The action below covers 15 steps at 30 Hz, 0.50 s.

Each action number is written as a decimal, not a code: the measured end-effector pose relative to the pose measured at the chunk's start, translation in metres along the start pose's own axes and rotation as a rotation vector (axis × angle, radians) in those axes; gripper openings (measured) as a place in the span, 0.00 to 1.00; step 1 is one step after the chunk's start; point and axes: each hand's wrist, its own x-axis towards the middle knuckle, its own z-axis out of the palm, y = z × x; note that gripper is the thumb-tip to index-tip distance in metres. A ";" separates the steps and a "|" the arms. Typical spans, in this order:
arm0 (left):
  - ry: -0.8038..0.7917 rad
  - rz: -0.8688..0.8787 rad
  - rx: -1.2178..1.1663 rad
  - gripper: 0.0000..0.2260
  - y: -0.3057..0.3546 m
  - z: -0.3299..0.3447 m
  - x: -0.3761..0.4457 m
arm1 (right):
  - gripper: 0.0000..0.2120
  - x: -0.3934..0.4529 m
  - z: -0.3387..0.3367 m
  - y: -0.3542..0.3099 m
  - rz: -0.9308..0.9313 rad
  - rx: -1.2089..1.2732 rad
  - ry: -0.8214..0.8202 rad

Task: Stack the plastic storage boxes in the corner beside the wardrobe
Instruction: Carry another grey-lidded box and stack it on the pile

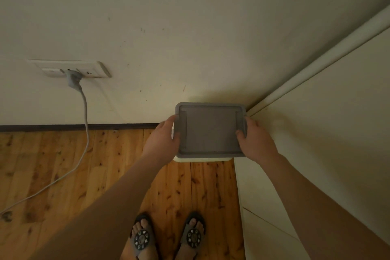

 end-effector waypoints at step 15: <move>0.129 0.065 -0.042 0.23 0.065 -0.080 -0.079 | 0.22 -0.077 -0.110 -0.035 -0.017 0.033 0.097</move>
